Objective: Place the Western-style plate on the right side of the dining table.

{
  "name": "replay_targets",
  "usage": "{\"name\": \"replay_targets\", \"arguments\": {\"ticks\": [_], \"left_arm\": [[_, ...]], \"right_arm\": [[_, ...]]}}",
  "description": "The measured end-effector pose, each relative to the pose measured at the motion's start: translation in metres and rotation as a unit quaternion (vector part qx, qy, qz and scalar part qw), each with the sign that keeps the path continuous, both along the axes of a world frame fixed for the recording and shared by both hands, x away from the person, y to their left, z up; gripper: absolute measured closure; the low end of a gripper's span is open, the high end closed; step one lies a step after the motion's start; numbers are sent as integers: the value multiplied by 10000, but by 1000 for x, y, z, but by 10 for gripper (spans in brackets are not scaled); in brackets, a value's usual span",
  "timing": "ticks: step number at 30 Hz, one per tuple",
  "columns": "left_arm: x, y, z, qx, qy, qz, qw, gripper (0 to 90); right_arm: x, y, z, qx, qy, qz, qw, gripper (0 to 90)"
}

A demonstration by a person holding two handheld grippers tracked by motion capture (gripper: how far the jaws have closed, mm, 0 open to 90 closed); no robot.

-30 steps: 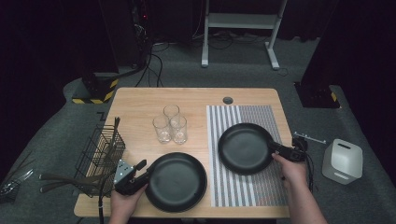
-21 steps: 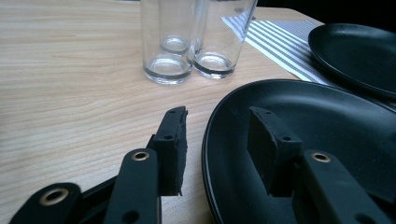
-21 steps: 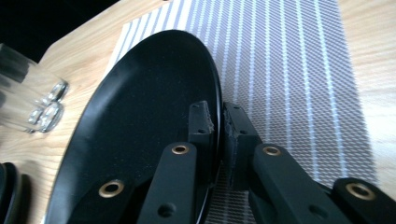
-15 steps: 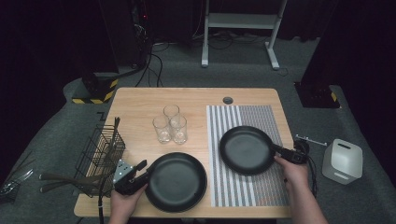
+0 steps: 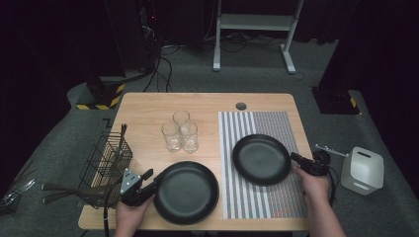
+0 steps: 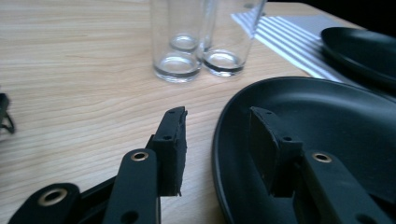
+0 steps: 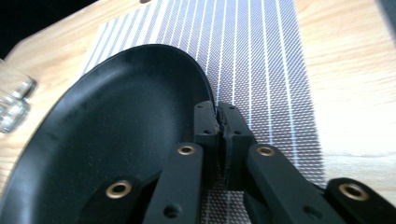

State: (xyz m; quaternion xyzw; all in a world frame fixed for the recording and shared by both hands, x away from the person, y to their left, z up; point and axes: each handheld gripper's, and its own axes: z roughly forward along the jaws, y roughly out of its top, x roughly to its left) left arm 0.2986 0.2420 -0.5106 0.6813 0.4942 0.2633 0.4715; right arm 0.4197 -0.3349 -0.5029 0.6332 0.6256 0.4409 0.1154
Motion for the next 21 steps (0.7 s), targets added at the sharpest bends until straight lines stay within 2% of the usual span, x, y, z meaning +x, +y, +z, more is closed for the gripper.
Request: {"name": "replay_targets", "arguments": {"ticks": [5,11,13,17,19,21], "left_arm": [[1,-4,0,240,49,122,9996,549],[2,-7,3,485,111,199,9986,533],[3,-8,3,474,115,210,9986,520],[4,-7,3,549,64,150,9984,486],[6,-5,2,477,118,103,9987,478],[8,-3,2,443,138,36,9989,478]], "right_arm": [[-15,9,7,-491,-264,31,9984,780],[-33,23,8,-856,-518,197,9948,691],[-39,26,8,-953,-563,204,9936,675],[-48,34,10,-1308,-627,144,9893,655],[-50,37,11,-1384,-640,130,9882,629],[-53,38,11,-1362,-655,121,9884,593]]}}
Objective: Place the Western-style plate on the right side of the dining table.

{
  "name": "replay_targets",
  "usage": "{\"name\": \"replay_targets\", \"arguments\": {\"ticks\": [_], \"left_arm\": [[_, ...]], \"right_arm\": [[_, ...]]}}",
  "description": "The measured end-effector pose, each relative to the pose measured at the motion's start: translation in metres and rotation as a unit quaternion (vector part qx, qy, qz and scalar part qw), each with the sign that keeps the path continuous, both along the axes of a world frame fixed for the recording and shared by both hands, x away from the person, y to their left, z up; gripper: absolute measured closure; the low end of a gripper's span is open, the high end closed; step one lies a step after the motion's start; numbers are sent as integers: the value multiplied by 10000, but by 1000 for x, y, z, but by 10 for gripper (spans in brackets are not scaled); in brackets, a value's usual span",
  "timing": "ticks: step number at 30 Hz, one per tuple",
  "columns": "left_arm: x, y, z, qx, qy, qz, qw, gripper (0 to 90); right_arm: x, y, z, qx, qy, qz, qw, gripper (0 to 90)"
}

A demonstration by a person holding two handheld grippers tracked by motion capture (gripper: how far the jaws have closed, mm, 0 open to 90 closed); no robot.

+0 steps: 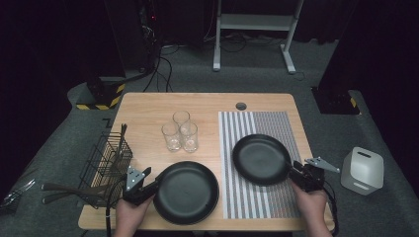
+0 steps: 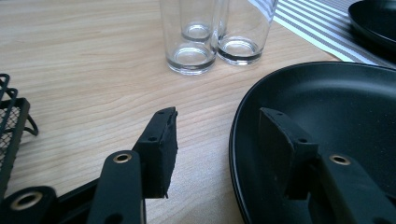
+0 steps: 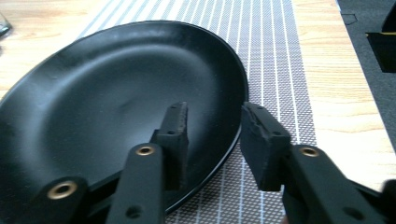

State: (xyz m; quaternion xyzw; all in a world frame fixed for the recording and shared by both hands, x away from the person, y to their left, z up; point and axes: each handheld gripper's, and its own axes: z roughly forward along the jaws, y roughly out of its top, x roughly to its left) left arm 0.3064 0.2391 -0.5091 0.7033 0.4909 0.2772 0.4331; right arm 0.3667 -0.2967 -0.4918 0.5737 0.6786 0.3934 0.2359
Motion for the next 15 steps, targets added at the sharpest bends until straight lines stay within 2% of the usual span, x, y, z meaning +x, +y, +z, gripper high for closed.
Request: {"name": "replay_targets", "arguments": {"ticks": [2,4,9,15], "left_arm": [[1,2,1,-24,-9,-39,10000,479],[1,2,0,-48,-16,-86,9999,487],[0,1,-2,-98,27,-214,9997,505],[1,-2,-3,24,-14,-259,9997,515]], "right_arm": [[-2,2,0,-82,28,-36,10000,571],[-5,5,-1,-200,-47,-22,9998,567],[-12,12,-4,-200,-89,119,9997,566],[-20,22,-9,-317,-168,140,9993,552]]}}
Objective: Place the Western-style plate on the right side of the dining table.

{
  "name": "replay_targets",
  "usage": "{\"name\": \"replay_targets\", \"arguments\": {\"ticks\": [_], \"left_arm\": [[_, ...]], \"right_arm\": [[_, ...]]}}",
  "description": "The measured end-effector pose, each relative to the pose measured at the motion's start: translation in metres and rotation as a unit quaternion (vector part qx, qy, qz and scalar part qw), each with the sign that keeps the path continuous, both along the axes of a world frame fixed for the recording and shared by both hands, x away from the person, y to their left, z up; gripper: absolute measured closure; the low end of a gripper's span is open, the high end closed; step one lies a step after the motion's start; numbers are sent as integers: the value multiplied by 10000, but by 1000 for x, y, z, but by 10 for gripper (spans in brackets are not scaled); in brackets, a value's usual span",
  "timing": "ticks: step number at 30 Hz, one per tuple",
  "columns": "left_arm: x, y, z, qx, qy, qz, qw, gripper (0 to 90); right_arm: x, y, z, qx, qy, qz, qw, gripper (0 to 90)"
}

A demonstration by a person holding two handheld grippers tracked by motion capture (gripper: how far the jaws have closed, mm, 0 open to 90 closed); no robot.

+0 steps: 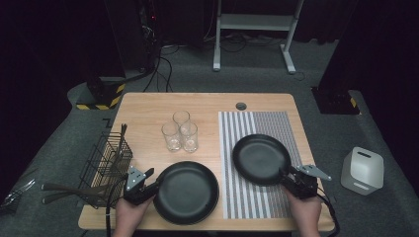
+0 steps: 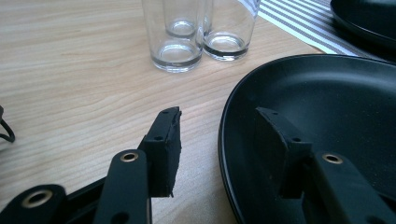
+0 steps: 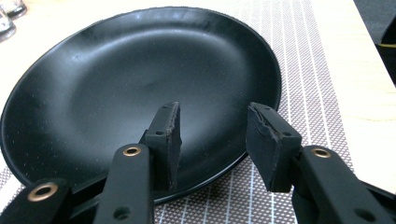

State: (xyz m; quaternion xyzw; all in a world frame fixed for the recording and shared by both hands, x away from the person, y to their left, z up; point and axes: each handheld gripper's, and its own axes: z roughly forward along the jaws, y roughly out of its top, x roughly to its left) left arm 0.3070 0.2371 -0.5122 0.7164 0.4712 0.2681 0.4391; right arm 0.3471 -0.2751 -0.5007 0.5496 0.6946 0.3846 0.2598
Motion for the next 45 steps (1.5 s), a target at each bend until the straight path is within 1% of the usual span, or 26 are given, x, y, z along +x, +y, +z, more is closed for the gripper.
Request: {"name": "replay_targets", "arguments": {"ticks": [5,7,8,9,10,11,12,13,15,17,19,21,26,29,31,33,35,37,40,43,44,45], "left_arm": [[-1,-3,2,76,-94,6,9999,516],[-1,-4,2,63,-114,-7,9999,510],[-1,-5,2,68,-110,-12,9999,509],[-1,-5,3,77,-122,-14,9999,509],[-2,-6,3,95,-154,7,9998,506],[-2,-6,4,98,-181,28,9998,501],[-2,-6,5,103,-205,16,9997,501],[-3,-6,6,75,-215,27,9997,501],[-5,-6,7,63,-251,32,9997,501],[-6,-6,7,18,-251,23,9997,501],[-6,-7,7,13,-233,28,9997,496],[-7,-7,8,11,-258,33,9997,496],[-6,-5,6,83,-194,10,9998,497],[-6,-5,6,130,-182,6,9997,502],[-6,-4,7,58,-154,24,9999,503],[-5,-3,8,-26,-91,27,10000,504],[-5,-2,8,-35,-55,24,10000,503],[-6,-2,9,10,-57,24,10000,500],[-7,-1,9,-15,-26,50,10000,491],[-8,-1,10,64,-45,61,10000,485],[-9,-2,10,64,-50,76,9999,481],[-9,-2,10,108,-56,63,9999,471]], "right_arm": [[-4,3,-1,-98,-71,-10,9999,554],[-7,4,0,-222,-130,-2,9997,555],[-10,6,2,-381,-191,1,9991,555],[-11,8,4,-468,-249,16,9986,553],[-12,9,5,-485,-306,67,9983,550],[-13,10,8,-328,-304,145,9989,539],[-15,14,10,-280,-307,206,9989,538],[-15,16,11,-327,-355,276,9985,536],[-17,24,12,-344,-408,395,9978,531],[-19,33,12,-311,-390,506,9975,530],[-18,43,12,-305,-385,630,9968,527],[-18,50,12,-306,-375,697,9964,522],[-15,69,10,-257,-400,929,9945,518],[-13,79,9,-235,-352,1047,9936,516],[-12,86,8,-211,-353,1144,9926,523],[-12,92,8,-188,-354,1219,9917,550],[-12,98,8,-165,-416,1272,9909,550],[-11,104,8,-134,-446,1384,9893,548],[-10,111,7,-148,-451,1466,9881,545],[-9,118,6,-169,-426,1483,9879,505],[-9,120,5,-169,-409,1491,9878,499],[-8,121,5,-185,-399,1483,9880,496]]}}
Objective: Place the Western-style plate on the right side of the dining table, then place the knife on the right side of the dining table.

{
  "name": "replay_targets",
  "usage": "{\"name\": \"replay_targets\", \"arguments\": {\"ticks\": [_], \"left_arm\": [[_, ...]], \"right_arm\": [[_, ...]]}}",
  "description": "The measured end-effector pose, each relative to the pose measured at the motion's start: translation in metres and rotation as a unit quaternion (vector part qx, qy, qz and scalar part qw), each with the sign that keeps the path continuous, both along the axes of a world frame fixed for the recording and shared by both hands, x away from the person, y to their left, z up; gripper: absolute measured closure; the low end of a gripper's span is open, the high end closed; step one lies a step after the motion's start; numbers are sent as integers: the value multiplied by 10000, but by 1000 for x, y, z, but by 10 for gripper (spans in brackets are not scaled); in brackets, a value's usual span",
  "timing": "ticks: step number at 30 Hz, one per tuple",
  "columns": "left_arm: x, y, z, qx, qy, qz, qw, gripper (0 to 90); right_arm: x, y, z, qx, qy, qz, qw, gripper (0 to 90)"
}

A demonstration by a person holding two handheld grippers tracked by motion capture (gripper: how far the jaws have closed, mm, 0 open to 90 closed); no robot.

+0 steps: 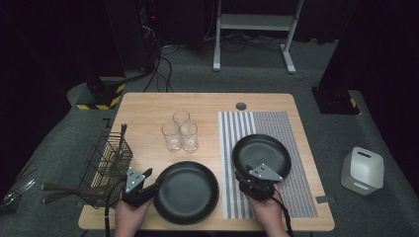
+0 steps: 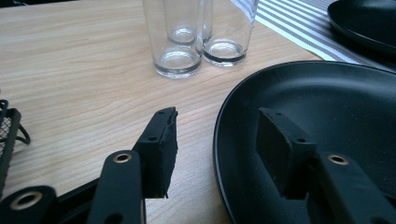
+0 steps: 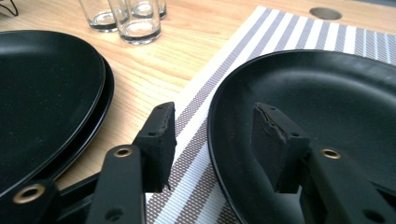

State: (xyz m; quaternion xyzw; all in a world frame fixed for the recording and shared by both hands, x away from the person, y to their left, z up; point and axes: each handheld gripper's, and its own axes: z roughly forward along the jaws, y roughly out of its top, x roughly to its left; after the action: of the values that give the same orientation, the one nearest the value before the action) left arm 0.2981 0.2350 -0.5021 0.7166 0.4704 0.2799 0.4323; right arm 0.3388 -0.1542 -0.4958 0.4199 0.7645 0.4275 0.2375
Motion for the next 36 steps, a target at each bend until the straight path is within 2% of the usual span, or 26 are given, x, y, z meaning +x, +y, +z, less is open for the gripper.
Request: {"name": "replay_targets", "arguments": {"ticks": [3,5,11,17,20,26,33,36], "left_arm": [[-2,-3,1,117,-66,-7,9999,449],[-2,-5,3,230,-92,-27,9997,449],[-6,-8,13,264,-157,7,9995,451],[-10,-13,26,213,-202,34,9996,453],[-12,-15,31,156,-247,72,9995,460],[-16,-17,39,52,-296,135,9995,491],[-15,-14,49,25,-387,83,9992,486],[-17,-13,55,5,-441,68,9990,487]], "right_arm": [[1,3,-3,36,0,-70,10000,539],[0,4,-4,24,-75,-49,10000,540],[-3,5,-6,141,-188,160,9996,524],[-4,4,-8,170,-218,289,9992,516],[-3,3,-10,235,-103,415,9988,529],[-3,3,-12,175,-187,642,9976,534],[-2,2,-10,300,1,561,9980,516],[-4,1,-10,359,-60,547,9978,496]]}}
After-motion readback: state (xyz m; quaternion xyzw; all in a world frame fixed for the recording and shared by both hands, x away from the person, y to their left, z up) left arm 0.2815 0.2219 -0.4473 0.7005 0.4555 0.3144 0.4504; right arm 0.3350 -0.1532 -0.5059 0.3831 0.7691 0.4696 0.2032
